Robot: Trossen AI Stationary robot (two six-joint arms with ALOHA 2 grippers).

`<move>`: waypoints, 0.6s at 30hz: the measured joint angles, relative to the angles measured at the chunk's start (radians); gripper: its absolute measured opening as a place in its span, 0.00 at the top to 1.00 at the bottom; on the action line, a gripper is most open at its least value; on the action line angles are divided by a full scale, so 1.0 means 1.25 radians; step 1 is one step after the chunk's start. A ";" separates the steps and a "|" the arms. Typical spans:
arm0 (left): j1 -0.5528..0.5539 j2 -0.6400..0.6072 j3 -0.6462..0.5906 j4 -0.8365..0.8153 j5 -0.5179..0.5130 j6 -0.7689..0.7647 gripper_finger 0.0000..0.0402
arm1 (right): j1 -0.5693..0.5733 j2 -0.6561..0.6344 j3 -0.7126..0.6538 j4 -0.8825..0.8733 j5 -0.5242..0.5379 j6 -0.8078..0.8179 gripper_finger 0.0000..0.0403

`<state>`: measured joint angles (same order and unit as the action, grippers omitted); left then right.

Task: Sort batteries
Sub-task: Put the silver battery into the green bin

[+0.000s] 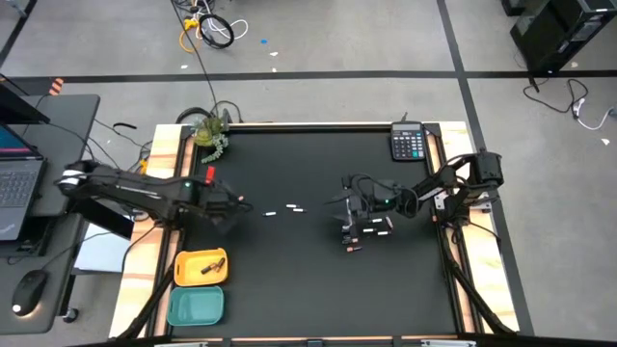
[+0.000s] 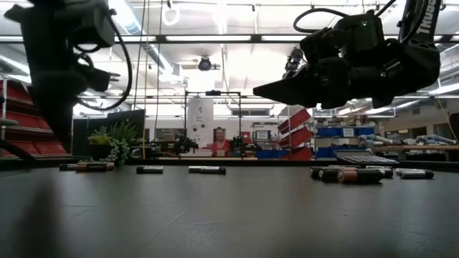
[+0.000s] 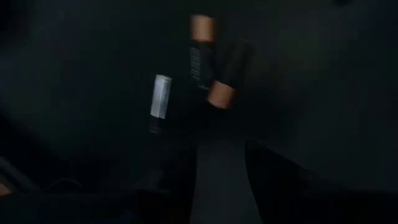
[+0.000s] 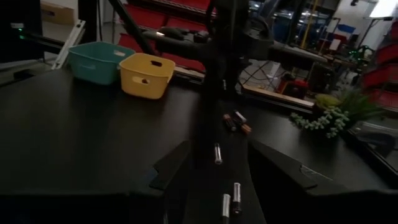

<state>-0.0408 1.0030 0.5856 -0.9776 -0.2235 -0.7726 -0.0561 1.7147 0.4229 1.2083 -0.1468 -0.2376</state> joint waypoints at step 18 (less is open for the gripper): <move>0.199 0.000 -0.079 0.121 -0.087 -0.062 0.63 | -0.004 0.000 0.000 0.001 -0.030 0.005 0.58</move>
<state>0.2078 1.0027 0.4873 -0.8266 -0.3325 -0.8497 -0.0616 1.7145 0.4229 1.2097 -0.1848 -0.2310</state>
